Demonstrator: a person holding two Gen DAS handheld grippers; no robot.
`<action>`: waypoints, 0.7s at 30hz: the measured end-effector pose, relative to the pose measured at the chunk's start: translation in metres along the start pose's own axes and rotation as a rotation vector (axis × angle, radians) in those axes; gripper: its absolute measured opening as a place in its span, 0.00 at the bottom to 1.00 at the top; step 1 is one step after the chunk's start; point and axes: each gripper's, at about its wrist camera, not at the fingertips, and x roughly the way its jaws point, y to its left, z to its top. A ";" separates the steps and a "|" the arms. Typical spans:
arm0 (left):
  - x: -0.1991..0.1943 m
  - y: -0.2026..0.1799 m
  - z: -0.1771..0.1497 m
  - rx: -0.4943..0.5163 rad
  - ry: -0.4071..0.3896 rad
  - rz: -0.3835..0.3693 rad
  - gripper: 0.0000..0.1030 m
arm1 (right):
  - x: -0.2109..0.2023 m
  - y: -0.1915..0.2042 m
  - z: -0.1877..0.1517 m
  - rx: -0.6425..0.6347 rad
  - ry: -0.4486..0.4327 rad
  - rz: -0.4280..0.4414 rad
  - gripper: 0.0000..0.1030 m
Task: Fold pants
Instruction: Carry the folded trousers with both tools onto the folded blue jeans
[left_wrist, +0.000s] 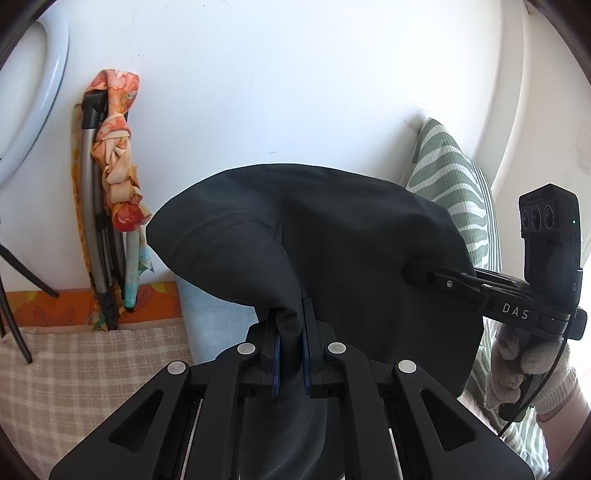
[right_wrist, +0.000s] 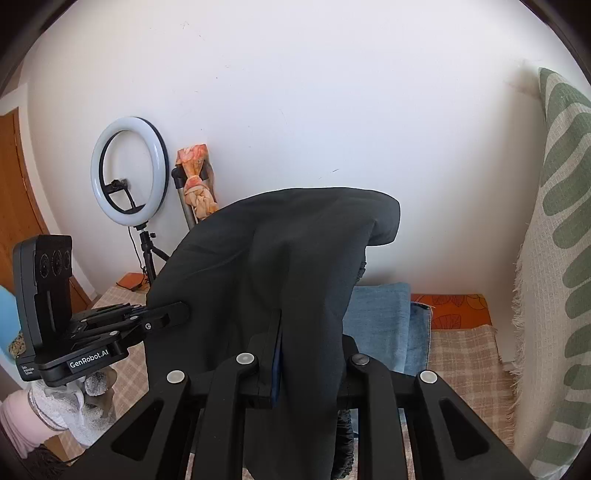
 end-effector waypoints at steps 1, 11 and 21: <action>0.008 0.003 0.001 -0.003 0.005 0.002 0.07 | 0.009 -0.005 0.002 0.001 0.009 -0.004 0.16; 0.077 0.030 -0.011 -0.023 0.067 0.045 0.07 | 0.088 -0.050 0.000 0.000 0.098 -0.063 0.17; 0.089 0.060 -0.011 -0.048 0.100 0.156 0.22 | 0.101 -0.085 -0.008 0.086 0.141 -0.231 0.39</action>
